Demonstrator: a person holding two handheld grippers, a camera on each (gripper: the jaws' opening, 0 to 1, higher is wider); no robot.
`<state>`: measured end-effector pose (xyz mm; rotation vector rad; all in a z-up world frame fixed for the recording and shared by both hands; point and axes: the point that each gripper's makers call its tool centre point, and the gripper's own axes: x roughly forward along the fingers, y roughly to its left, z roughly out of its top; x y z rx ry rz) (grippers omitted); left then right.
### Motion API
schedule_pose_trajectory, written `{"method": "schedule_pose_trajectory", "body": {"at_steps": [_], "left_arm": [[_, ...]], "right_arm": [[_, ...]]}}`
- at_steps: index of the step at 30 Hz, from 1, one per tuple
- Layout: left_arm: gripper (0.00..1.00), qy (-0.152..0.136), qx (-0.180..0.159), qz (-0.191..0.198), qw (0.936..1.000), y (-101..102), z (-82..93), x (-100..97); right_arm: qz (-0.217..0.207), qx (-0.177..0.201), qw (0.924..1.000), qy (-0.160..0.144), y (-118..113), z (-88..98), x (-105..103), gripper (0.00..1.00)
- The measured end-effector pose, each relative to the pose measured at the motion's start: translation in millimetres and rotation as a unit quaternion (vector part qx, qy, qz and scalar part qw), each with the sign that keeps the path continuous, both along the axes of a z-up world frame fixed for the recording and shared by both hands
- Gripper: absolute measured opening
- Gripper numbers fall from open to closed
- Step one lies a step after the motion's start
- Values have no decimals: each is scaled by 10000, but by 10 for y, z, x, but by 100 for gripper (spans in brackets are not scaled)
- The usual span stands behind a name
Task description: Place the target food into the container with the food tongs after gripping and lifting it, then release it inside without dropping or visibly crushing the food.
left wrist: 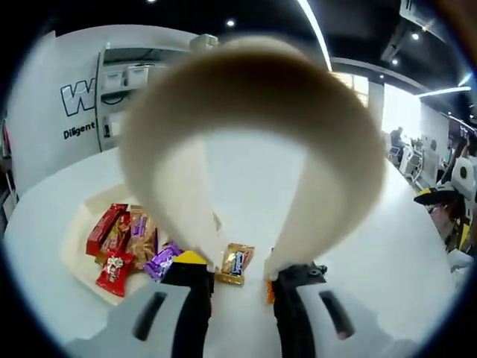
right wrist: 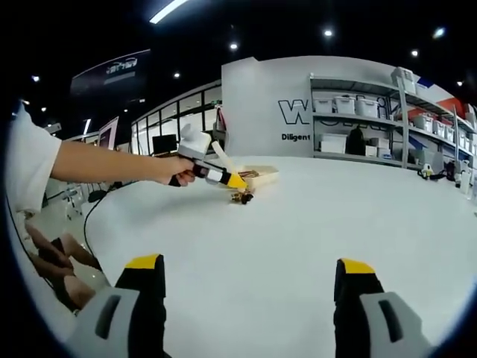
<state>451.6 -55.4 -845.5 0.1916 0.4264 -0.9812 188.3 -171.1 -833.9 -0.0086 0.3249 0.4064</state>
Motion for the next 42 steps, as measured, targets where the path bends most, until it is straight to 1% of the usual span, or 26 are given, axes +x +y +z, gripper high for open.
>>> {"method": "schedule_pose_trajectory", "body": {"at_steps": [2, 6, 8, 11, 16, 17, 18, 19, 20, 22, 27, 29, 30, 31, 32, 33, 34, 35, 36, 37, 38, 39, 41, 42], "left_arm": [[29, 66, -33, 16, 10000, -19, -18, 11], [29, -11, 20, -5, 10000, -42, -30, 39], [29, 123, -60, -13, 9999, -73, -36, 41], [29, 99, -54, -58, 9999, -101, -48, 42], [27, 110, -159, -71, 9998, -118, -61, 45], [26, 132, -183, -91, 9997, -122, -61, 39], [24, 322, -261, -124, 9991, -133, -71, -5], [24, 339, -268, -144, 9990, -136, -69, -15], [23, 309, -229, -112, 9992, -123, -69, -7], [23, 361, -206, -54, 9991, -109, -70, -25], [21, 471, -147, 11, 9988, -70, -67, -149], [19, 463, -68, 120, 9988, -30, -67, -178], [18, 421, 6, 238, 9988, 8, -63, -172], [18, 435, -34, 195, 9989, 0, -45, -207], [17, 295, -31, 295, 9991, 34, -15, -180], [17, 338, -73, 237, 9991, 33, -6, -199], [18, 380, -91, 260, 9989, 48, 19, -200], [18, 239, -86, 289, 9993, 68, 59, -181], [18, 240, -107, 253, 9993, 67, 73, -188], [18, 369, -176, 238, 9989, 71, 97, -199], [18, 341, -222, 288, 9988, 98, 149, -190], [19, 343, -270, 219, 9988, 103, 184, -203], [19, 317, -348, 267, 9985, 129, 235, -196], [19, 311, -314, 228, 9988, 135, 238, -206]], "right_arm": [[-1, -13, 10000, 25, -3, -20, 3, 93], [-3, -6, 10000, 49, -15, -40, 10, 93], [-19, 1, 10000, 63, -33, -50, 18, 93], [-44, 1, 10000, 87, -61, -70, 27, 93], [-48, 6, 9999, 122, -77, -94, 42, 92], [-43, 3, 9999, 131, -79, -99, 45, 92], [-44, 3, 9999, 132, -82, -102, 47, 92], [-49, 7, 9999, 134, -87, -106, 51, 92], [-50, 10, 9999, 137, -87, -107, 52, 92], [-48, 5, 9999, 152, -89, -119, 58, 92], [-14, 27, 9999, 123, -62, -103, 57, 91], [4, 34, 9999, 119, -43, -99, 51, 91], [11, 28, 9999, 110, -34, -96, 47, 91], [19, 31, 9999, 100, -26, -92, 43, 91], [24, 50, 9999, 95, -18, -85, 37, 92], [34, 56, 9999, 83, -11, -76, 28, 92], [36, 54, 9999, 77, -9, -72, 23, 92], [30, 46, 10000, 74, -11, -67, 17, 92], [29, 42, 10000, 61, -12, -58, 11, 92], [24, 60, 10000, 38, -16, -40, 4, 92], [20, 70, 10000, 32, -17, -35, 2, 92], [15, 80, 10000, 21, -19, -29, 0, 92], [12, 67, 10000, 18, -19, -28, -4, 91], [14, 67, 10000, 11, -15, -29, -8, 91]]}}
